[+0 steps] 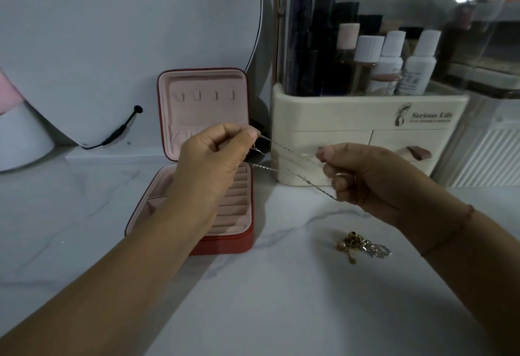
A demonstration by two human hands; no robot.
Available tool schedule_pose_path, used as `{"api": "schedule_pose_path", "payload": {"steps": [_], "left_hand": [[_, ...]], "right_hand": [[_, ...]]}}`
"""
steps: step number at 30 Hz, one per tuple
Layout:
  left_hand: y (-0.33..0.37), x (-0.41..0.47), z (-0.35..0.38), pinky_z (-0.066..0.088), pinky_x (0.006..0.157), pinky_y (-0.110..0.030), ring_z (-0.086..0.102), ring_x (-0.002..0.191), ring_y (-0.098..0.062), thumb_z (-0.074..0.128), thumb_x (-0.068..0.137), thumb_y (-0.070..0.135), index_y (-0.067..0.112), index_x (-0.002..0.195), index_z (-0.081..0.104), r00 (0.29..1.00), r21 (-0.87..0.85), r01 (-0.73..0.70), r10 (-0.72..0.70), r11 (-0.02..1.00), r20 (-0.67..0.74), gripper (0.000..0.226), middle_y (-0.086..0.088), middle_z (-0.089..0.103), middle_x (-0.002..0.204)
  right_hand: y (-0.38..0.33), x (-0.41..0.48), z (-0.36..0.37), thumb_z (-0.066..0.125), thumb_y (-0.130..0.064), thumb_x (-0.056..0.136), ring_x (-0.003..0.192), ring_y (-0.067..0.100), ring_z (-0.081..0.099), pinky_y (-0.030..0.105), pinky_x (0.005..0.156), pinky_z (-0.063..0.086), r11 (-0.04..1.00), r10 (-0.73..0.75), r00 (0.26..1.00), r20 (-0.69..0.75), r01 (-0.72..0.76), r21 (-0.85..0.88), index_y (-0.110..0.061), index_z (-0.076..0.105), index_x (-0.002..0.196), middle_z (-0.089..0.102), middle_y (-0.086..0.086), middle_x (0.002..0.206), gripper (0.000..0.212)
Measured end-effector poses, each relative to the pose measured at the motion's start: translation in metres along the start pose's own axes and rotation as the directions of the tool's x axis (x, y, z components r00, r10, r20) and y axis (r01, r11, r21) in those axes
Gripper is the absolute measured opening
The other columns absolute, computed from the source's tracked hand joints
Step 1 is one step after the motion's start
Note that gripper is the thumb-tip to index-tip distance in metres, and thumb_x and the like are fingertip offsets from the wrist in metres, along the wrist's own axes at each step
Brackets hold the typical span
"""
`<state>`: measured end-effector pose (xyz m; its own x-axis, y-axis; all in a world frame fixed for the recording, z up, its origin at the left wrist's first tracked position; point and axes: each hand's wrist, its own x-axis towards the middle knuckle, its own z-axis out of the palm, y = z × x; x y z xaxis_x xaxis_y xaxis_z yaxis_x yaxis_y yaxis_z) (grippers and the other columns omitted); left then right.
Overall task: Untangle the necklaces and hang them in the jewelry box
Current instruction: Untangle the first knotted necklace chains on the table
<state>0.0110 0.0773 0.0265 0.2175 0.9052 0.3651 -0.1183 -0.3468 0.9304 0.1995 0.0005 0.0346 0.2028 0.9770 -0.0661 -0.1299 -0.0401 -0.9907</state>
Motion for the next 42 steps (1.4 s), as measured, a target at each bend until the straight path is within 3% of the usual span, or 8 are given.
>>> {"api": "schedule_pose_path", "payload": {"steps": [4,9,17,21,27,32,36,42], "left_hand": [[0.001,-0.001,0.001,0.029,0.042,-0.010,0.030,0.042,-0.004,0.064,0.086,0.017,0.021,0.076,0.070,0.999,0.000,-0.049,0.049,0.999,0.011,0.012,0.008,0.038,0.048],[0.002,-0.002,0.002,0.028,0.041,-0.010,0.029,0.038,-0.003,0.063,0.086,0.015,0.018,0.081,0.070,0.997,0.017,-0.080,0.079,0.997,0.025,0.009,0.008,0.037,0.045],[-0.001,0.000,0.000,0.030,0.043,-0.010,0.031,0.038,-0.003,0.064,0.086,0.021,0.023,0.079,0.070,0.998,0.060,-0.069,0.069,0.996,0.004,0.010,0.014,0.039,0.043],[-0.003,0.001,-0.002,0.030,0.042,-0.007,0.033,0.035,-0.002,0.063,0.086,0.021,0.023,0.082,0.069,0.999,0.078,-0.039,0.039,0.996,-0.002,0.007,0.015,0.040,0.041],[-0.007,0.002,-0.002,0.029,0.039,-0.008,0.034,0.035,0.000,0.064,0.087,0.023,0.020,0.080,0.067,1.000,0.149,0.012,-0.013,0.989,0.004,0.007,0.015,0.041,0.042],[-0.008,0.000,0.001,0.032,0.043,-0.009,0.037,0.040,0.000,0.060,0.090,0.024,0.014,0.082,0.065,0.999,0.256,-0.035,0.027,0.966,0.035,0.013,0.013,0.041,0.045],[-0.007,-0.002,0.002,0.032,0.044,-0.008,0.040,0.040,0.000,0.054,0.093,0.025,0.015,0.083,0.060,0.995,0.326,-0.099,0.084,0.940,0.062,0.016,0.016,0.045,0.042],[-0.006,-0.005,0.004,0.032,0.044,-0.009,0.043,0.042,0.001,0.049,0.095,0.026,0.025,0.079,0.054,0.987,0.373,-0.156,0.129,0.915,0.094,0.017,0.017,0.049,0.044]], "right_hand": [[0.000,-0.001,0.002,0.058,0.006,0.085,0.041,0.006,0.046,0.016,0.036,0.038,0.995,0.034,0.999,0.041,-0.030,-0.096,-0.007,0.057,0.088,0.052,0.007,0.067,0.013],[0.000,-0.006,0.004,0.057,0.004,0.083,0.040,0.004,0.042,0.014,0.037,0.032,0.978,0.073,0.963,0.260,-0.018,-0.206,-0.004,0.063,0.087,0.055,-0.002,0.052,0.011],[0.001,-0.002,0.000,0.065,-0.024,0.079,0.050,0.004,0.037,0.014,0.045,0.031,0.999,-0.036,0.916,0.399,0.027,0.028,-0.013,0.070,0.086,0.052,-0.002,0.073,0.014],[-0.003,-0.002,-0.001,0.057,-0.027,0.082,0.073,0.011,0.054,0.022,0.072,0.049,0.962,-0.147,0.914,0.378,0.043,0.270,-0.019,0.063,0.069,0.057,-0.001,0.080,0.016],[-0.010,0.000,-0.010,0.056,-0.033,0.077,0.095,0.016,0.061,0.038,0.102,0.040,0.917,-0.178,0.956,0.234,0.075,0.391,-0.023,0.044,0.057,0.062,0.000,0.094,0.026],[-0.008,-0.001,-0.002,0.056,-0.010,0.076,0.086,0.018,0.066,0.036,0.091,0.053,0.877,-0.191,0.977,0.098,0.125,0.463,-0.012,0.055,0.055,0.062,0.008,0.079,0.021],[-0.007,-0.001,0.005,0.049,0.011,0.078,0.072,0.011,0.065,0.029,0.080,0.057,0.872,-0.178,0.984,-0.007,0.161,0.462,-0.010,0.037,0.062,0.051,0.002,0.052,0.029],[-0.007,0.003,-0.002,0.056,-0.002,0.073,0.052,0.004,0.042,0.014,0.052,0.046,0.882,-0.114,0.988,0.103,0.053,0.469,-0.011,0.043,0.072,0.040,0.003,0.074,0.016]]}}
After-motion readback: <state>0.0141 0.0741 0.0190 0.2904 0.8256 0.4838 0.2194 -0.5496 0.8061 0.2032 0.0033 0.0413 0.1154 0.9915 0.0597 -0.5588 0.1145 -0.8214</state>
